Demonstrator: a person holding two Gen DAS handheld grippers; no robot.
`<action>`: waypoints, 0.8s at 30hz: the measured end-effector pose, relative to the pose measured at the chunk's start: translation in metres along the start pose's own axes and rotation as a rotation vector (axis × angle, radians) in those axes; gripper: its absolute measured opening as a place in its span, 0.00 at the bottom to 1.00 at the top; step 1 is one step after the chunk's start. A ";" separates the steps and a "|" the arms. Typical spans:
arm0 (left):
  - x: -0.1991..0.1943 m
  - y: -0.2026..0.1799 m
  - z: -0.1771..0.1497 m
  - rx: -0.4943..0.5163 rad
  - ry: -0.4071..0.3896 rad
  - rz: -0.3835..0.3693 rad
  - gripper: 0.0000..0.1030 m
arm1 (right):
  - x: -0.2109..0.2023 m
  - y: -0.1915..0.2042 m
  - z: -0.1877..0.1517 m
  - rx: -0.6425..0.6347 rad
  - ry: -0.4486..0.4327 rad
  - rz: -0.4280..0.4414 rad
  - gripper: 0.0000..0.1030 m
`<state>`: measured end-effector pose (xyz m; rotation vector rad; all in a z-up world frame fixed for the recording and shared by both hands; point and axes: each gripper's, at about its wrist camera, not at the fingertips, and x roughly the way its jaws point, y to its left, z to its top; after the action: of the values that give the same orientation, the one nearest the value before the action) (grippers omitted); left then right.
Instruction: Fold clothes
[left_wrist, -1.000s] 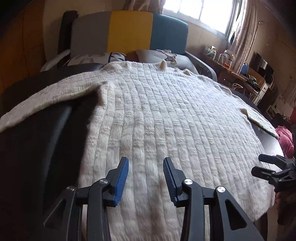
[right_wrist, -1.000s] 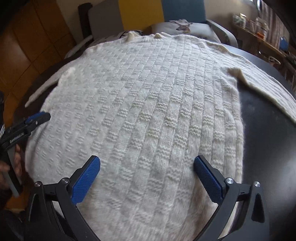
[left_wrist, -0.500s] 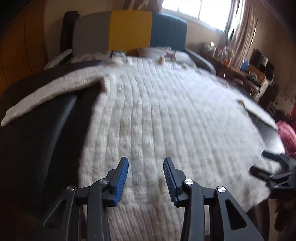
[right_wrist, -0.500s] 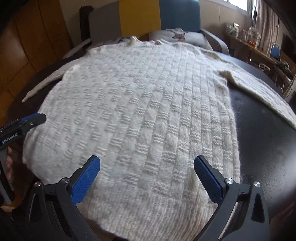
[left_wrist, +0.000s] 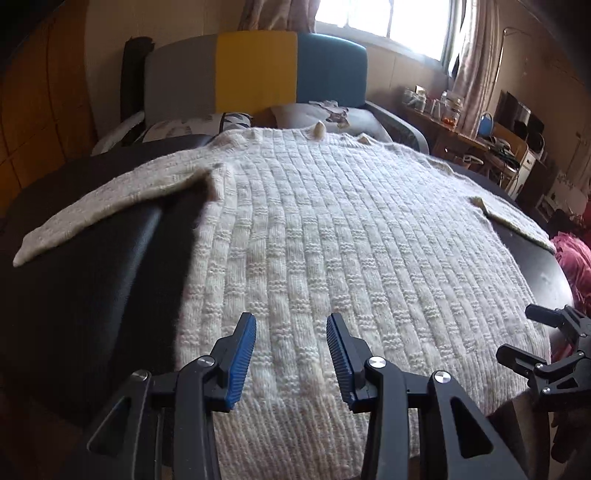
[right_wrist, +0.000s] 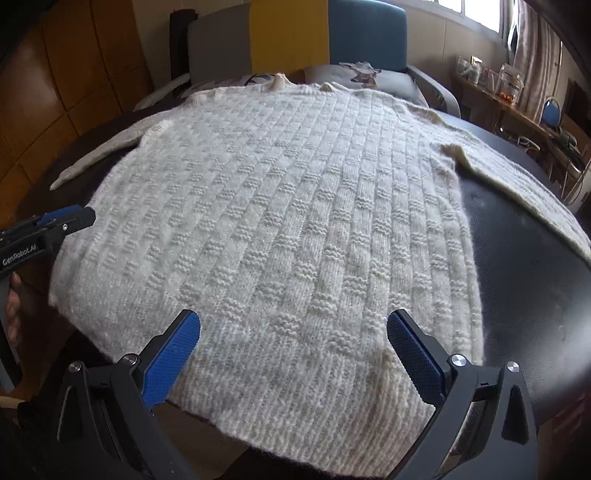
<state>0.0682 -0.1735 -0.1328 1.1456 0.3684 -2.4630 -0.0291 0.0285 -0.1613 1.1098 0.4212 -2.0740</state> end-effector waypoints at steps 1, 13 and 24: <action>0.004 -0.001 -0.001 0.007 0.012 0.004 0.39 | 0.000 0.001 -0.001 -0.004 0.002 -0.001 1.00; 0.012 -0.013 0.006 0.009 0.034 0.038 0.40 | 0.005 -0.008 0.004 0.027 -0.018 -0.004 1.00; 0.035 -0.015 0.012 0.017 0.078 0.048 0.40 | 0.032 -0.009 0.016 0.020 0.049 -0.009 1.00</action>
<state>0.0328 -0.1729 -0.1509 1.2457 0.3394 -2.3892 -0.0565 0.0110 -0.1793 1.1743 0.4311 -2.0664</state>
